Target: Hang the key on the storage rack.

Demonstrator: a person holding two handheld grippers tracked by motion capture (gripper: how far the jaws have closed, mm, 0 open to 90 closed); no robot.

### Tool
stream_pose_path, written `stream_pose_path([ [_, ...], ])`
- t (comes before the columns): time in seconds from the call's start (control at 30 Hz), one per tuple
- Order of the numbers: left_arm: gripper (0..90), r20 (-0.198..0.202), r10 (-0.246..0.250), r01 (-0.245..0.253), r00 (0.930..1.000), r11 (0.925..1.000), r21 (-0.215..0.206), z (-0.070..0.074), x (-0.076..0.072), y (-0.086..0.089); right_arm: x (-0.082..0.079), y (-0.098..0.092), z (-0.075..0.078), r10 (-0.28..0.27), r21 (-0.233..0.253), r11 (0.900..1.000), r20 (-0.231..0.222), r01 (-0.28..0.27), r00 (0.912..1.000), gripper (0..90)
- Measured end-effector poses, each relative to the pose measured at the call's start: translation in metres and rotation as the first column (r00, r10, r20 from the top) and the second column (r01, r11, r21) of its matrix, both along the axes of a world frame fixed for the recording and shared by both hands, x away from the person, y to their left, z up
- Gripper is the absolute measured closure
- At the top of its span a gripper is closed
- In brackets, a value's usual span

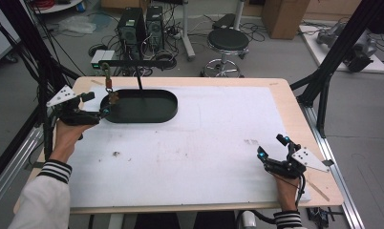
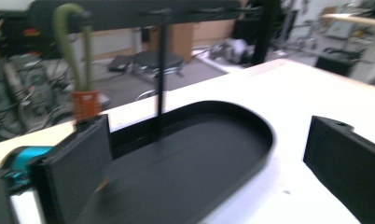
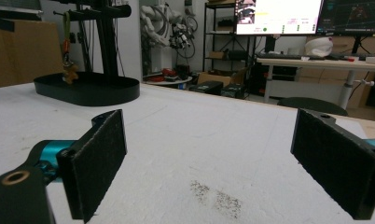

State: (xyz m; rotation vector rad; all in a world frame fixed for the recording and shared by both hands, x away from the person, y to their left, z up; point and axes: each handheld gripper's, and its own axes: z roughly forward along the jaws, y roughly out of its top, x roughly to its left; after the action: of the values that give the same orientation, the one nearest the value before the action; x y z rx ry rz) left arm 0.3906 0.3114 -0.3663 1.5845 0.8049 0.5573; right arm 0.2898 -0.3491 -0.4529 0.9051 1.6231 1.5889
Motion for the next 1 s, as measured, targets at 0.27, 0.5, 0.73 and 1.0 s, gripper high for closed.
stream_pose_path([
  [0.27, 1.7, 0.068, -0.042, 0.038, 0.9968, 0.9972, 0.064, -0.009, -0.042, -0.013, -0.002, 0.001, 0.0, 0.0, -0.002, 1.0, -0.003, 0.0, 1.0, 9.5],
  [0.5, 1.7, 0.106, -0.048, 0.044, 0.9932, 0.9981, 0.042, -0.037, -0.075, -0.019, -0.001, 0.001, 0.0, -0.002, -0.003, 1.0, -0.003, 0.002, 1.0, 9.5],
  [0.73, 1.7, 0.122, -0.013, 0.01, 0.9924, 0.9996, 0.026, -0.06, -0.098, -0.014, -0.001, 0.001, 0.0, -0.003, -0.005, 1.0, -0.004, 0.003, 1.0, 9.5],
  [1.0, 1.7, 0.104, -0.01, 0.009, 0.9945, 0.9999, 0.013, -0.081, -0.113, -0.009, -0.001, 0.001, 0.0, -0.004, -0.006, 1.0, -0.004, 0.004, 1.0, 9.5],
])
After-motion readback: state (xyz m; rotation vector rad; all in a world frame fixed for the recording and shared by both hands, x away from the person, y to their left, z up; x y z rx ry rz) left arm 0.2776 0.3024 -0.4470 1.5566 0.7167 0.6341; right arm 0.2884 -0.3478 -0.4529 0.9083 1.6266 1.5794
